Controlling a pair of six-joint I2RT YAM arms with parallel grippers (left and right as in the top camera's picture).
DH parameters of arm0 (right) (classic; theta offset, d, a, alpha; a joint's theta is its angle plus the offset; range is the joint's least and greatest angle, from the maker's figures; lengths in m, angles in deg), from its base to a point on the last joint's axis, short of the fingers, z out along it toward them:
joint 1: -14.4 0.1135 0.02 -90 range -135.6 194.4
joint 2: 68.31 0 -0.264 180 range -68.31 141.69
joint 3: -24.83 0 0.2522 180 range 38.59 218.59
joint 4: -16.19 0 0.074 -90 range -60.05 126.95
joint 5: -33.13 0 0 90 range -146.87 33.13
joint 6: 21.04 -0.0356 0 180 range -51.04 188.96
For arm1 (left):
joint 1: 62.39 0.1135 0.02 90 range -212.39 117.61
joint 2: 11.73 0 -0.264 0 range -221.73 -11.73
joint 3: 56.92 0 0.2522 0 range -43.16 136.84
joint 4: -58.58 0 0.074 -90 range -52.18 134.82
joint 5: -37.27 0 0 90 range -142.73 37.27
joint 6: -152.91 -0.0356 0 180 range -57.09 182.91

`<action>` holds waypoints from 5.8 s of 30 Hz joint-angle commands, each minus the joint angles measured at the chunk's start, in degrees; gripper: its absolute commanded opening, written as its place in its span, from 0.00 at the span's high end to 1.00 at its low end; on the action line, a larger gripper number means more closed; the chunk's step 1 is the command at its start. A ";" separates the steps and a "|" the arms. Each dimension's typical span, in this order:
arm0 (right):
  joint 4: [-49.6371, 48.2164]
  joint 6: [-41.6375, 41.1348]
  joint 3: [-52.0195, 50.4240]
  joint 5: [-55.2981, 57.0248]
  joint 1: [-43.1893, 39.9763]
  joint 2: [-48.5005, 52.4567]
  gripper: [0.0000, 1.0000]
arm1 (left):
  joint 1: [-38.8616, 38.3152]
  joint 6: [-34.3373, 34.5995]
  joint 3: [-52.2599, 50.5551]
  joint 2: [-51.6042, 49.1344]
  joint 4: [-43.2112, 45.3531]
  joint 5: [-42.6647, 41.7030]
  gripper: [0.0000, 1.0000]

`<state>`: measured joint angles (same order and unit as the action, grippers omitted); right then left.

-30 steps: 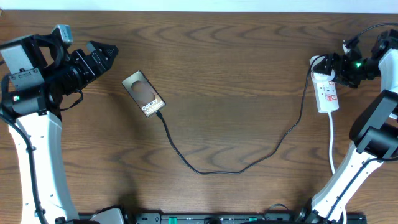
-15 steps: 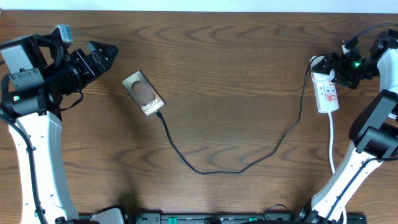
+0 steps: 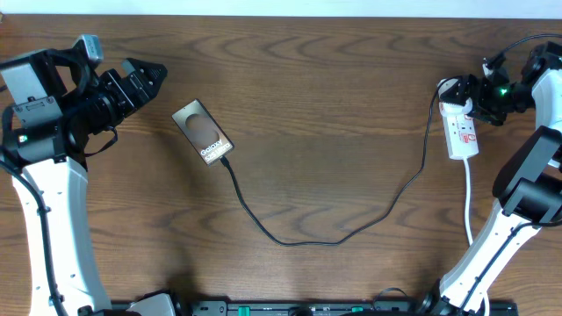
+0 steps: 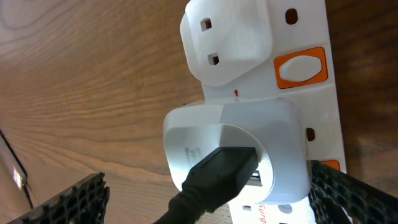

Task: Plug charger to phone and switch on socket

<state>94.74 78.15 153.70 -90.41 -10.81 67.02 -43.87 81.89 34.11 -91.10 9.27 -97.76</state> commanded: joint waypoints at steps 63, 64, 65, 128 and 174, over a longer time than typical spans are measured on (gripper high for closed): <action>20.41 -7.04 23.56 11.65 -0.35 0.37 0.01 | 0.02 -2.45 0.17 -0.11 -1.36 1.20 0.07; 21.57 -7.19 24.41 12.81 -0.35 0.31 0.01 | 0.02 -2.45 0.17 -0.11 -1.33 1.18 0.07; 22.84 -7.80 25.38 14.38 -0.35 0.09 0.01 | 0.02 -2.45 0.17 -0.11 -1.33 1.18 0.07; 32.48 -17.31 31.45 34.69 14.01 -23.93 0.01 | -0.13 -2.45 0.17 -0.11 -3.50 1.18 0.07; 32.48 -17.31 31.45 34.71 14.01 -23.93 0.01 | -8.96 -2.47 -23.06 17.18 14.40 28.20 0.07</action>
<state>127.07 61.51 185.39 -56.21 3.18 43.02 -52.76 80.58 16.95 -78.47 20.11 -72.69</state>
